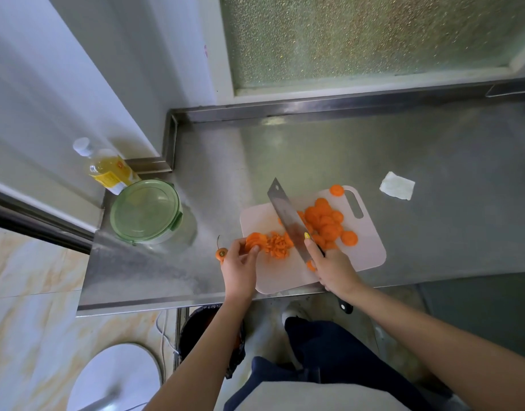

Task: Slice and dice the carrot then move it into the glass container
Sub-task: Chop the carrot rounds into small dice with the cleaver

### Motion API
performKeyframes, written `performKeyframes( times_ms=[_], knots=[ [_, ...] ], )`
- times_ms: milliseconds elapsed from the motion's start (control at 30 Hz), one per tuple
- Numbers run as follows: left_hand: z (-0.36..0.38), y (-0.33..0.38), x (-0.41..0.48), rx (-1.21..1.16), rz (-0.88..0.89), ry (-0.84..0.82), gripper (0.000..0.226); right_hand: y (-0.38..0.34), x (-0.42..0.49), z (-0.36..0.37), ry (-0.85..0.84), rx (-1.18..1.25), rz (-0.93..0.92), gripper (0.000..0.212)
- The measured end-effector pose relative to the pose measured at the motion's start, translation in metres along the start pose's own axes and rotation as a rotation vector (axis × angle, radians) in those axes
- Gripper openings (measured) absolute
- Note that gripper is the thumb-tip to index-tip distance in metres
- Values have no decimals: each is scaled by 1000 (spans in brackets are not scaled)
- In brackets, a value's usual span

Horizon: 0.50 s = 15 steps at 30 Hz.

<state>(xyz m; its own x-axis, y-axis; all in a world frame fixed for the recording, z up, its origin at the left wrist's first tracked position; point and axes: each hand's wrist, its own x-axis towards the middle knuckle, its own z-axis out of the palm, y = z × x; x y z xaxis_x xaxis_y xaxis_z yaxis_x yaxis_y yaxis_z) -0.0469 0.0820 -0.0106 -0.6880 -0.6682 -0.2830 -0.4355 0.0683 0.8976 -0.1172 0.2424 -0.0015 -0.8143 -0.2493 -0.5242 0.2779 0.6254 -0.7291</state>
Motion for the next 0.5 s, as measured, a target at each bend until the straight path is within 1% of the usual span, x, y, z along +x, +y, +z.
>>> performKeyframes(
  times_ms=[167, 367, 433, 500],
  knots=[
    [0, -1, 0, 9, -4, 2, 11, -7, 0, -6, 6, -146, -42, 58],
    [1, -2, 2, 3, -20, 13, 14, -11, 5, -13, 58, -143, -43, 60],
    [-1, -3, 3, 3, -37, 43, 13, -11, 1, -8, 11, -132, -69, 60],
    [-4, -4, 5, -7, -46, 73, 9, -8, -3, 1, -72, -152, -96, 61]
  ],
)
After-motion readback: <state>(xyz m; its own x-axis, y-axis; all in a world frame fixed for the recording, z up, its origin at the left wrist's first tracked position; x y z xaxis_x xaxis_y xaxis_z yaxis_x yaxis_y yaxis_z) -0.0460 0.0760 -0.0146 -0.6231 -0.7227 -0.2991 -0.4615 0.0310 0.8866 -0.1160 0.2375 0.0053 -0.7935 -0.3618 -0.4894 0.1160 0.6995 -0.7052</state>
